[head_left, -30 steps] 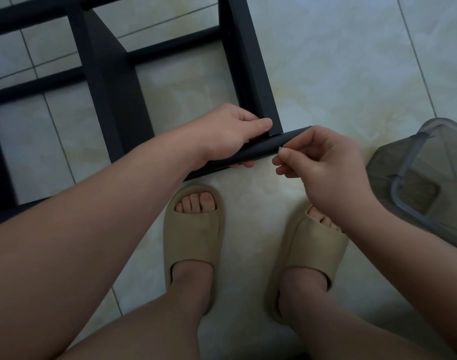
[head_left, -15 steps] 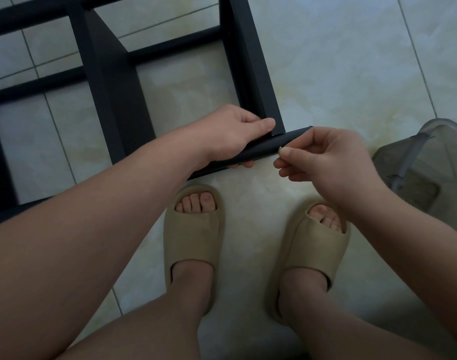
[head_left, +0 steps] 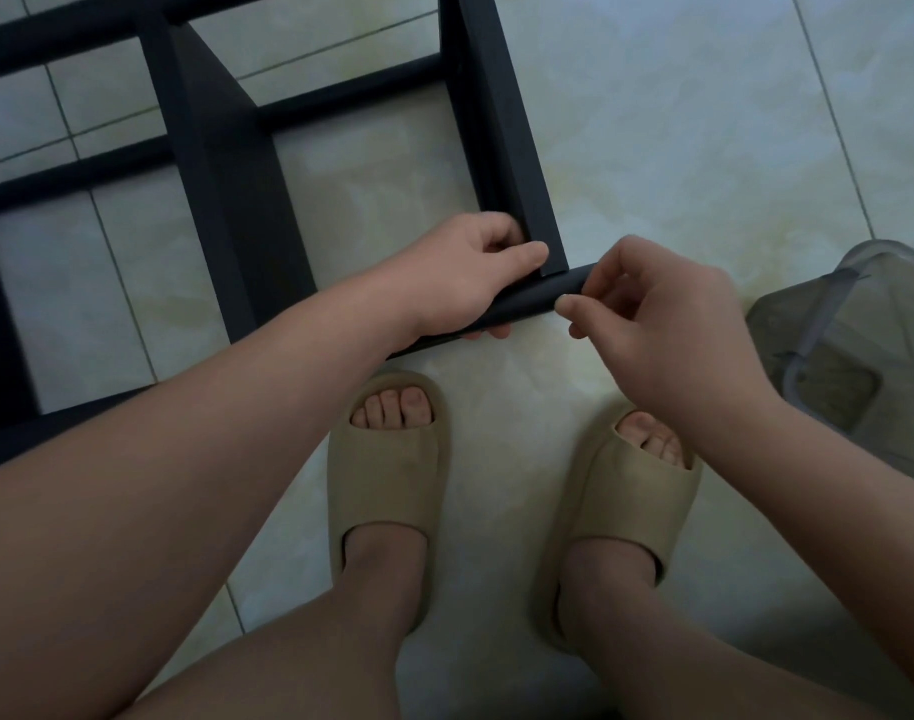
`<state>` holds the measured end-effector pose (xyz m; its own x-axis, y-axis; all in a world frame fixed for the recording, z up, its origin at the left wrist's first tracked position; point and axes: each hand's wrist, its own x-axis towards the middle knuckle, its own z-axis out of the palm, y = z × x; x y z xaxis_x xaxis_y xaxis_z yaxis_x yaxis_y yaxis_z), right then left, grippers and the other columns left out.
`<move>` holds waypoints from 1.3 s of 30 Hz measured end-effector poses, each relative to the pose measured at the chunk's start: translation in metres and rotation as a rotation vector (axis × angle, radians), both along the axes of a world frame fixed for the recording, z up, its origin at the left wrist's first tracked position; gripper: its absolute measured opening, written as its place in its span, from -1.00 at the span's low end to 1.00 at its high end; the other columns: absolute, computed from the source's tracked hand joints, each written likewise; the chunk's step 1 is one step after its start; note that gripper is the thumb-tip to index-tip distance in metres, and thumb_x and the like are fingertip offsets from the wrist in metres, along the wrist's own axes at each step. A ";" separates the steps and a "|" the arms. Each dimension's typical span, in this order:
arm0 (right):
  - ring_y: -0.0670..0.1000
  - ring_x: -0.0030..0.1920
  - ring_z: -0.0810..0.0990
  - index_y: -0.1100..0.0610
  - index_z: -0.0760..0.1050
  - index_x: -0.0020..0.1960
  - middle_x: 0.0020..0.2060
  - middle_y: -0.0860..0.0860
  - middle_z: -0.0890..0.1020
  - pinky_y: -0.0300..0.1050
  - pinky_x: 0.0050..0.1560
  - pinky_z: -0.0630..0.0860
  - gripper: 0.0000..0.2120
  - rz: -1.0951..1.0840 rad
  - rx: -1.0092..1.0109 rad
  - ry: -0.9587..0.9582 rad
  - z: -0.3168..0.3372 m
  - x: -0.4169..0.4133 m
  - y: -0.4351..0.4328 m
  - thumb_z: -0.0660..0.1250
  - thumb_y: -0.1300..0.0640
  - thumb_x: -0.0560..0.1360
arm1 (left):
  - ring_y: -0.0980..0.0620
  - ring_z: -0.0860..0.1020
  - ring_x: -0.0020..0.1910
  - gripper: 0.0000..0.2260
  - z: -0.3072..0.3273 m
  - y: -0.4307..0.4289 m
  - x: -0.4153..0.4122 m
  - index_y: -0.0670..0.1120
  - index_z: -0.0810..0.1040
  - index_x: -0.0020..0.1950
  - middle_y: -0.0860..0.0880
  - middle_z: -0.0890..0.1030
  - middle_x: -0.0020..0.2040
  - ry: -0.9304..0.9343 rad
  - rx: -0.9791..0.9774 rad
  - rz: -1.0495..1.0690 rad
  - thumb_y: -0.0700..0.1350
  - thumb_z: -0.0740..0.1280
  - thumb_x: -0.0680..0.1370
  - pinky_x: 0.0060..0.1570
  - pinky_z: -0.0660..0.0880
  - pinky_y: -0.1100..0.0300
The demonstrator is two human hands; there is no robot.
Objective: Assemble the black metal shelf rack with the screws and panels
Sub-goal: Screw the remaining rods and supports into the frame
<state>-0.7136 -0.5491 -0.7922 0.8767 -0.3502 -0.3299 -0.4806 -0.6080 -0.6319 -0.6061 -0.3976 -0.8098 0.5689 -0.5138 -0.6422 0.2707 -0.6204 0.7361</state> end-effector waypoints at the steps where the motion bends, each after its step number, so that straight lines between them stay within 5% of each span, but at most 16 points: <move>1: -0.04 -0.29 0.60 0.01 0.46 -0.20 -0.38 -0.13 0.64 0.05 -0.18 0.56 -0.77 0.033 -0.030 -0.003 0.000 0.001 -0.001 0.49 0.01 0.50 | 0.02 0.67 -0.36 -0.77 0.000 -0.001 -0.001 -0.10 0.53 -0.02 -0.07 0.67 -0.20 -0.007 0.005 0.010 0.06 0.27 0.65 -0.32 0.56 0.09; 6: -0.02 -0.20 0.63 0.01 0.48 -0.10 -0.30 -0.17 0.63 0.00 -0.11 0.56 -0.79 0.163 -0.054 -0.005 0.007 -0.001 -0.007 0.49 -0.03 0.50 | 0.09 0.61 -0.30 -0.79 0.003 -0.007 -0.008 -0.04 0.53 -0.14 0.05 0.61 -0.25 -0.185 0.092 0.095 0.07 0.34 0.59 -0.23 0.48 0.17; 10: -0.04 0.09 0.63 0.08 0.54 0.21 0.04 -0.07 0.69 -0.02 0.12 0.55 -0.71 0.293 0.000 -0.014 0.019 -0.023 -0.019 0.42 -0.03 0.57 | 0.06 0.51 -0.05 -0.81 0.023 -0.009 -0.018 0.03 0.46 0.00 0.11 0.54 -0.06 -0.453 0.283 0.159 0.12 0.34 0.55 -0.10 0.43 0.12; 13: 0.01 0.31 0.52 0.06 0.47 0.41 0.27 -0.06 0.61 -0.07 0.28 0.43 -0.60 0.340 -0.084 -0.023 0.032 -0.050 -0.038 0.36 -0.02 0.61 | -0.07 0.45 0.17 -0.79 0.044 -0.018 -0.030 0.01 0.47 0.12 0.03 0.51 0.13 -0.688 0.294 0.023 0.07 0.31 0.56 0.14 0.42 0.00; 16: 0.11 0.46 0.41 0.10 0.38 0.52 0.41 0.04 0.52 -0.03 0.42 0.32 -0.49 0.375 -0.224 0.000 0.042 -0.078 -0.067 0.35 0.00 0.62 | -0.09 0.42 0.21 -0.79 0.066 -0.043 -0.047 0.01 0.48 0.17 -0.01 0.50 0.21 -0.769 0.215 -0.187 0.03 0.29 0.57 0.17 0.39 -0.01; 20: 0.12 0.59 0.22 0.10 0.27 0.59 0.55 0.04 0.36 0.12 0.56 0.20 -0.42 0.336 -0.340 0.089 0.048 -0.115 -0.111 0.32 -0.01 0.63 | -0.06 0.47 0.19 -0.79 0.081 -0.085 -0.070 0.01 0.47 0.23 -0.01 0.49 0.24 -0.678 0.157 -0.460 0.02 0.25 0.61 0.19 0.43 -0.03; 27: 0.11 0.50 0.35 0.05 0.32 0.57 0.48 0.04 0.45 0.08 0.45 0.34 -0.47 0.131 -0.287 0.205 0.021 -0.152 -0.176 0.32 0.03 0.63 | -0.02 0.49 0.16 -0.61 0.058 -0.149 -0.093 0.00 0.32 0.44 -0.01 0.54 0.31 -0.366 0.264 -0.806 0.08 0.23 0.65 0.10 0.39 0.12; 34: 0.13 0.39 0.48 -0.01 0.39 0.51 0.39 0.05 0.54 0.04 0.33 0.46 -0.55 0.041 -0.205 0.349 -0.039 -0.128 -0.205 0.28 0.01 0.63 | -0.17 0.53 0.28 -0.49 0.010 -0.196 -0.104 -0.10 0.21 0.54 -0.14 0.52 0.36 -0.177 0.265 -0.591 0.03 0.25 0.64 0.21 0.43 0.11; 36: 0.17 0.33 0.53 -0.03 0.42 0.49 0.32 0.08 0.59 0.07 0.26 0.51 -0.56 -0.002 -0.215 0.372 -0.056 -0.119 -0.214 0.28 0.02 0.62 | -0.17 0.59 0.20 -0.57 0.000 -0.204 -0.103 -0.08 0.29 0.48 -0.17 0.59 0.25 -0.163 0.221 -0.509 -0.04 0.27 0.64 0.20 0.49 0.04; 39: 0.21 0.29 0.55 -0.04 0.43 0.49 0.29 0.12 0.60 0.08 0.19 0.54 -0.58 -0.073 -0.254 0.404 -0.078 -0.109 -0.224 0.26 0.05 0.63 | -0.11 0.67 -0.12 -0.71 -0.008 -0.205 -0.103 -0.06 0.40 0.35 -0.16 0.67 -0.04 -0.107 0.152 -0.418 -0.10 0.29 0.63 -0.09 0.51 0.12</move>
<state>-0.8231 -0.7731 -0.8703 0.6658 -0.5196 -0.5354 -0.7044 -0.6744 -0.2215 -0.7087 -0.6026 -0.8183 0.4000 -0.6182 -0.6766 -0.0989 -0.7630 0.6387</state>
